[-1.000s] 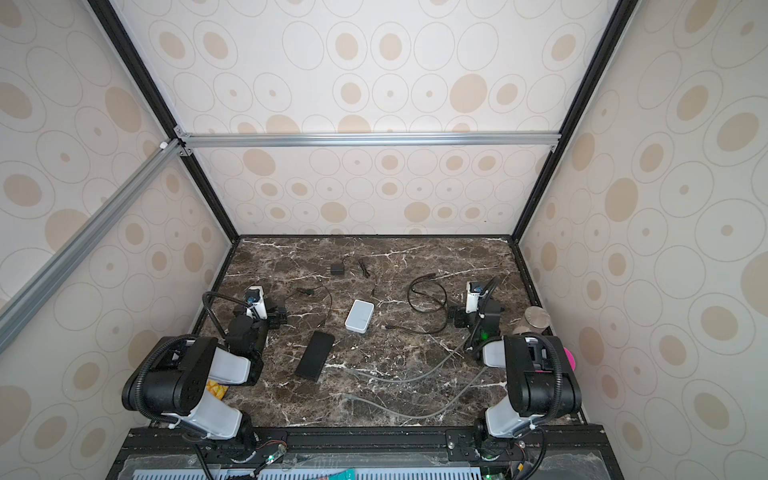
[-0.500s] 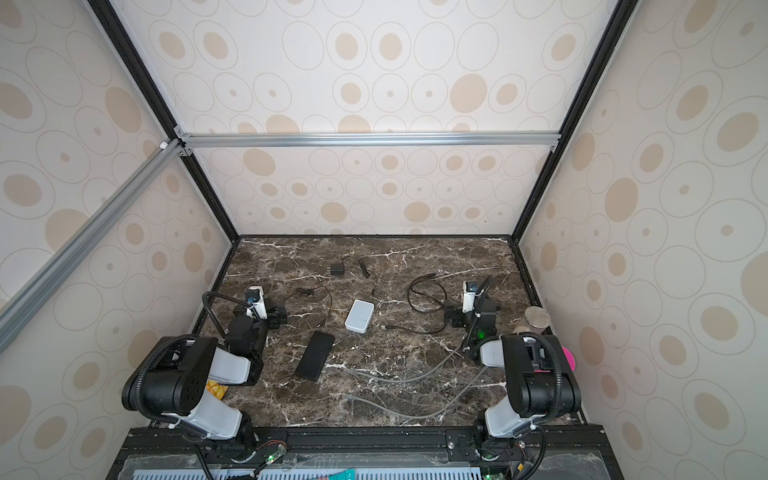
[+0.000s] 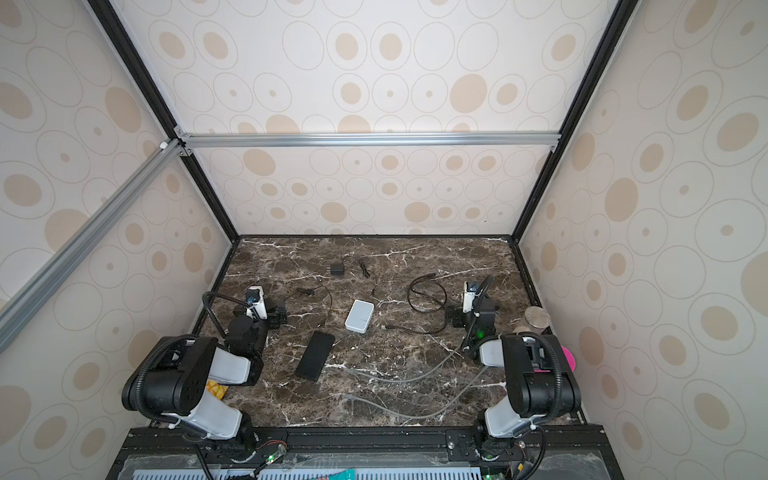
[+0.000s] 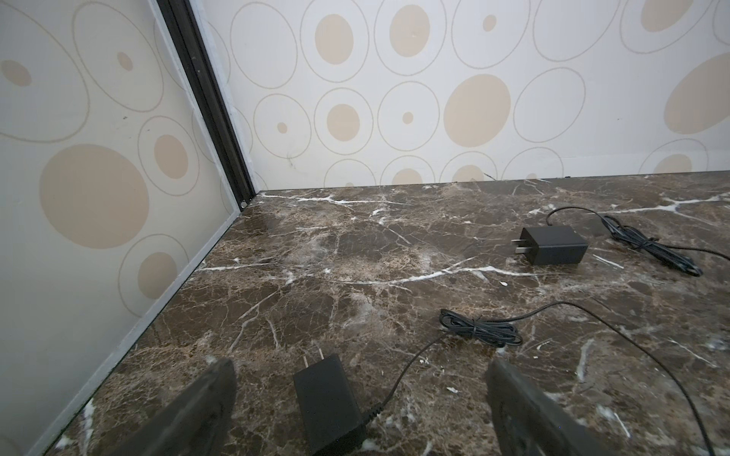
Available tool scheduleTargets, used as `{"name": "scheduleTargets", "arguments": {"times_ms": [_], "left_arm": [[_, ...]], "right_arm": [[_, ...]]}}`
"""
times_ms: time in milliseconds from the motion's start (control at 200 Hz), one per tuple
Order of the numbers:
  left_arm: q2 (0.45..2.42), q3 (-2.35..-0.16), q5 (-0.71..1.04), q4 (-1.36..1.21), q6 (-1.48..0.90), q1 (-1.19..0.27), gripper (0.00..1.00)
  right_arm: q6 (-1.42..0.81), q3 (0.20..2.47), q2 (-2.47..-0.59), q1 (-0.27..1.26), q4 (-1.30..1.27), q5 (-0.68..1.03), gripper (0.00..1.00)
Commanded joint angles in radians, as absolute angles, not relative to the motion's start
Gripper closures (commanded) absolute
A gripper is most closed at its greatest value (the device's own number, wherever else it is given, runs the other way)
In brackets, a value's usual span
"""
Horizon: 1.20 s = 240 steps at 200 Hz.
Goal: Insert the plug into the switch port
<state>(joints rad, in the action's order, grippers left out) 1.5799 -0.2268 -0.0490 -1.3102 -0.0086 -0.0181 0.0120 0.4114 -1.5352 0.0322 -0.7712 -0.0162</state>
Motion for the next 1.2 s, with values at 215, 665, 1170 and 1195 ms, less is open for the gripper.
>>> {"name": "scheduleTargets", "arguments": {"times_ms": [215,665,1170,1195], "left_arm": [[1.056,-0.420,-0.291,-0.664,-0.252,-0.020,0.02],[0.772,-0.574,-0.074,-0.017,-0.601,-0.585,0.02],[0.711,-0.418,-0.200,0.148,-0.887,-0.680,0.02],[0.697,-0.417,-0.202,0.166,-0.902,-0.675,0.02]], "right_arm": [[-0.443,0.863,-1.137,0.120,0.075,-0.136,0.00],[-0.546,0.938,-1.062,0.483,0.524,0.162,0.00],[-0.442,1.150,-1.426,0.768,0.712,0.265,0.18],[-0.446,1.184,-1.456,0.768,0.713,0.272,0.23]]}}
